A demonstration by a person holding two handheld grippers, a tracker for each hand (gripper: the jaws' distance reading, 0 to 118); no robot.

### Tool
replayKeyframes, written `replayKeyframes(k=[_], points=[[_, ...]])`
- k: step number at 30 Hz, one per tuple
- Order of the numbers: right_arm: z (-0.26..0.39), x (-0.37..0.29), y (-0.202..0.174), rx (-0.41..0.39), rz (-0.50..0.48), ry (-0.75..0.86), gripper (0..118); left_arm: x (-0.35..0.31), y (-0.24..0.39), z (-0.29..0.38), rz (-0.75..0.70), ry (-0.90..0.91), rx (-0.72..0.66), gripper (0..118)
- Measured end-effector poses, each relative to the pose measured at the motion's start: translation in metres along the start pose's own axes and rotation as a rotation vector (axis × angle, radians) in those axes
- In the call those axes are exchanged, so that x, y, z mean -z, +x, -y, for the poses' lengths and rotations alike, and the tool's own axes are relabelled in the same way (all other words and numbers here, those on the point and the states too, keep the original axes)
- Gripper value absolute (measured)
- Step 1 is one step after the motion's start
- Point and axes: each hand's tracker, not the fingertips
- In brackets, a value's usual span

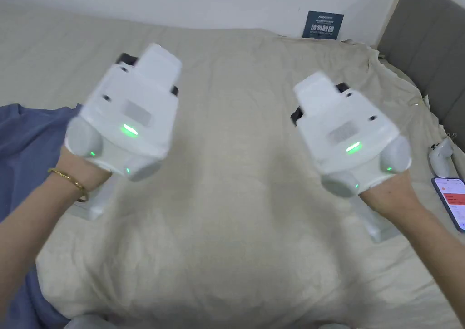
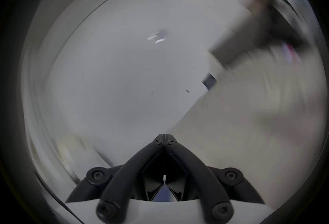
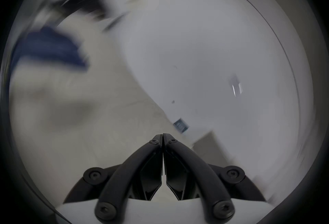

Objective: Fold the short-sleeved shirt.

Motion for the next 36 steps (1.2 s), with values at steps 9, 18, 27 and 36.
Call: replayKeyframes(k=[9, 18, 27, 36], points=[[0.058, -0.019, 0.001, 0.504, 0.062, -0.029, 0, -0.019, 0.010, 0.056, -0.069, -0.073, -0.312, 0], [0.083, -0.030, -0.027, 0.466, 0.025, -0.090, 0, -0.027, 0.029, 0.082, -0.013, -0.113, -0.242, 0], [0.079, -0.032, -0.025, 0.466, 0.035, -0.089, 0, -0.028, 0.032, 0.084, -0.002, -0.112, -0.221, 0], [0.079, -0.033, -0.027, 0.456, 0.034, -0.090, 0, -0.028, 0.036, 0.082, 0.009, -0.108, -0.206, 0]])
